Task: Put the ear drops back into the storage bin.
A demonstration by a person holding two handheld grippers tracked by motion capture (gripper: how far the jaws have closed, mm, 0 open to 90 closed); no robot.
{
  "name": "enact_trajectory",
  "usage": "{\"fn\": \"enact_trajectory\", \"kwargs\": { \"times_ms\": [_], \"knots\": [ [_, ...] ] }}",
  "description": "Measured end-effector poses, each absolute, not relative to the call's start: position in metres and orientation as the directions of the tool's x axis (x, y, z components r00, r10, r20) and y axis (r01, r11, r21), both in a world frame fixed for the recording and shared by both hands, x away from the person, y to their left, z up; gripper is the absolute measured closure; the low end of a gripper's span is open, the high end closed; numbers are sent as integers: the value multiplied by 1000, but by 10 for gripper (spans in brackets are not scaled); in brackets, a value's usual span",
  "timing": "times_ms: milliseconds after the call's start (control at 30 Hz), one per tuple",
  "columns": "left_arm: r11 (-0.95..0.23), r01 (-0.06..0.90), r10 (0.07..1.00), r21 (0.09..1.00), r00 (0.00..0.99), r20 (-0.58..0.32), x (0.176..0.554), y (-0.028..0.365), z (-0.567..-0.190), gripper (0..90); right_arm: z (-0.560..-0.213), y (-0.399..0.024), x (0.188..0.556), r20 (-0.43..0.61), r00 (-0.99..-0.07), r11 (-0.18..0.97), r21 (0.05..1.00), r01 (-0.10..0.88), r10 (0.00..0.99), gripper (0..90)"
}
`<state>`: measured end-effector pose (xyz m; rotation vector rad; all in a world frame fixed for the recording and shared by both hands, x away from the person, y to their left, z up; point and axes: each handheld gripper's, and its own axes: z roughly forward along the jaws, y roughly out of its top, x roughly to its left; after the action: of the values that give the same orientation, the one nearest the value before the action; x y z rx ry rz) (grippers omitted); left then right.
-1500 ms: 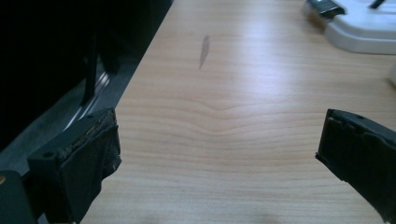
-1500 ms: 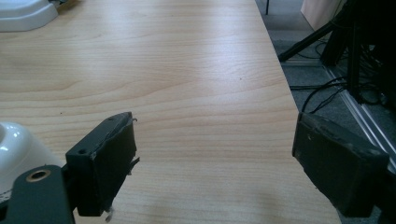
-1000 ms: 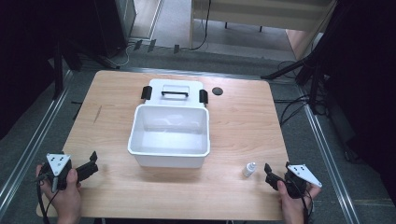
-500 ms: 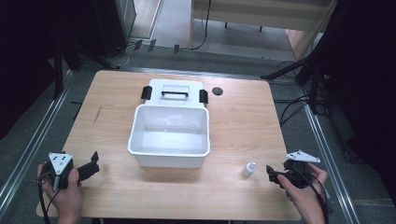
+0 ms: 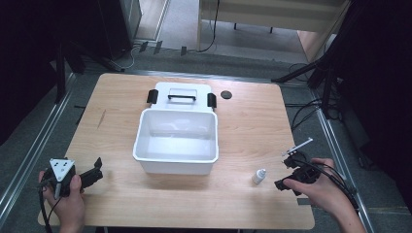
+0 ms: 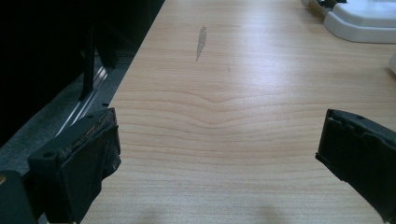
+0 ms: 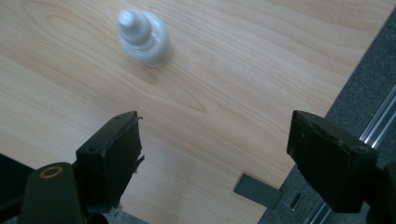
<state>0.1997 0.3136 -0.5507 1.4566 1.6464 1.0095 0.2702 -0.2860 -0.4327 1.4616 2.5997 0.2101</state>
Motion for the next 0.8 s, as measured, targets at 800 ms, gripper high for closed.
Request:
{"fn": "enact_trajectory", "kwargs": {
  "times_ms": [800],
  "knots": [
    [59,440,994,896,-113,-9,200,313,-551,0,-433,-233,302,-15,-568,565,131,814,823,502]
  ]
}}
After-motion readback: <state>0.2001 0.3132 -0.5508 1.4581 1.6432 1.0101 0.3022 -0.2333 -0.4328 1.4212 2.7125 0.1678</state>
